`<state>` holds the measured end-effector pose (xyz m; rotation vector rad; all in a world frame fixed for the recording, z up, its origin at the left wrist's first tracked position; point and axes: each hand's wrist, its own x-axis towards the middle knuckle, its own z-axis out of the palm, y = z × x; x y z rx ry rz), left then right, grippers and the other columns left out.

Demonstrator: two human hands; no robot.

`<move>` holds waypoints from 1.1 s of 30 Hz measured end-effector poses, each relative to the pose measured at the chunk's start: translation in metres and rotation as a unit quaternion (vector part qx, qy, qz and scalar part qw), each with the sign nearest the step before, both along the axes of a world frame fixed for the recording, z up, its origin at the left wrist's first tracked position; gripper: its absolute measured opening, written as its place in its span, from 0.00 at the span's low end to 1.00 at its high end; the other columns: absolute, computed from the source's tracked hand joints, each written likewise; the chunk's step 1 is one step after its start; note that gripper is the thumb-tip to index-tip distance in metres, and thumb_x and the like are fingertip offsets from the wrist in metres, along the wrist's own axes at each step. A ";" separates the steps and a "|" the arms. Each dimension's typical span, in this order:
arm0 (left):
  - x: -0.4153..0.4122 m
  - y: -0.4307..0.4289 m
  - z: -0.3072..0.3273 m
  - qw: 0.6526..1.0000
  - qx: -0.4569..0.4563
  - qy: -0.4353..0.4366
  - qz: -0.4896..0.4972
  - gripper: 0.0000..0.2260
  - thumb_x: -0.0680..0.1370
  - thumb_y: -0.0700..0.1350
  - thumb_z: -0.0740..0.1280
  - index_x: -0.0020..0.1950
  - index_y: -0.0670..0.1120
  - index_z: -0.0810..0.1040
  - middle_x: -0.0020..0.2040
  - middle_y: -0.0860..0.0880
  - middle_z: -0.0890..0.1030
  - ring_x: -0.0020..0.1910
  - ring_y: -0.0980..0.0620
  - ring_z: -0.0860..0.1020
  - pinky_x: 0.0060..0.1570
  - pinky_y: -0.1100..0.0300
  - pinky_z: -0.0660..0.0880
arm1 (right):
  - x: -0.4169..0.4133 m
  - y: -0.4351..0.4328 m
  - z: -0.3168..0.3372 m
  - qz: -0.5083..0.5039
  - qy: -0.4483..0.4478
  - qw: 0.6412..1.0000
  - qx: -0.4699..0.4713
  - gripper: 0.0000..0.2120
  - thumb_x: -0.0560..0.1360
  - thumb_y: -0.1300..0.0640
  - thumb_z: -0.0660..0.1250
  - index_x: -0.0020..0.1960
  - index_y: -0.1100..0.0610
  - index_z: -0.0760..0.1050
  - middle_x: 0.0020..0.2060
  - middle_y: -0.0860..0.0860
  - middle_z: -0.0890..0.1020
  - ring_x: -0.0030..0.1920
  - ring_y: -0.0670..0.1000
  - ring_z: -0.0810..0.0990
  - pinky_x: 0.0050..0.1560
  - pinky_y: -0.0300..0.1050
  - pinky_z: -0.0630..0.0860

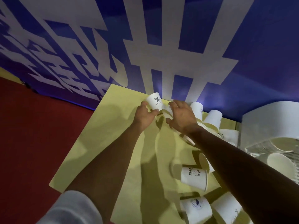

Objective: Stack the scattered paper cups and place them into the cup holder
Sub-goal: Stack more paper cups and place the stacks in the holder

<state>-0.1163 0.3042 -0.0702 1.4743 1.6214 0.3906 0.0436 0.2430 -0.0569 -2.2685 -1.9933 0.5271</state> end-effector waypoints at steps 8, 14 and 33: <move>0.025 0.027 -0.026 0.993 -0.057 -0.072 0.080 0.32 0.78 0.51 0.70 0.75 0.45 0.56 0.67 0.42 0.74 0.61 0.42 0.77 0.49 0.57 0.72 | -0.006 0.022 -0.024 -0.052 -0.060 0.996 -0.037 0.33 0.75 0.40 0.67 0.73 0.54 0.64 0.70 0.60 0.68 0.66 0.64 0.71 0.67 0.57 0.69; 0.031 0.030 -0.033 0.990 -0.053 -0.082 0.101 0.33 0.76 0.49 0.73 0.72 0.45 0.57 0.66 0.40 0.75 0.59 0.42 0.78 0.47 0.56 0.75 | 0.000 0.020 -0.025 -0.072 -0.035 0.997 -0.023 0.31 0.76 0.38 0.65 0.73 0.53 0.65 0.70 0.58 0.68 0.66 0.62 0.73 0.67 0.55 0.69; -0.013 -0.068 0.024 0.958 -0.106 -0.259 0.069 0.17 0.77 0.44 0.70 0.66 0.47 0.75 0.58 0.47 0.82 0.51 0.51 0.81 0.50 0.57 0.76 | 0.004 -0.050 0.050 -0.231 0.252 0.935 0.098 0.29 0.76 0.32 0.62 0.68 0.52 0.71 0.63 0.56 0.76 0.61 0.57 0.76 0.61 0.54 0.75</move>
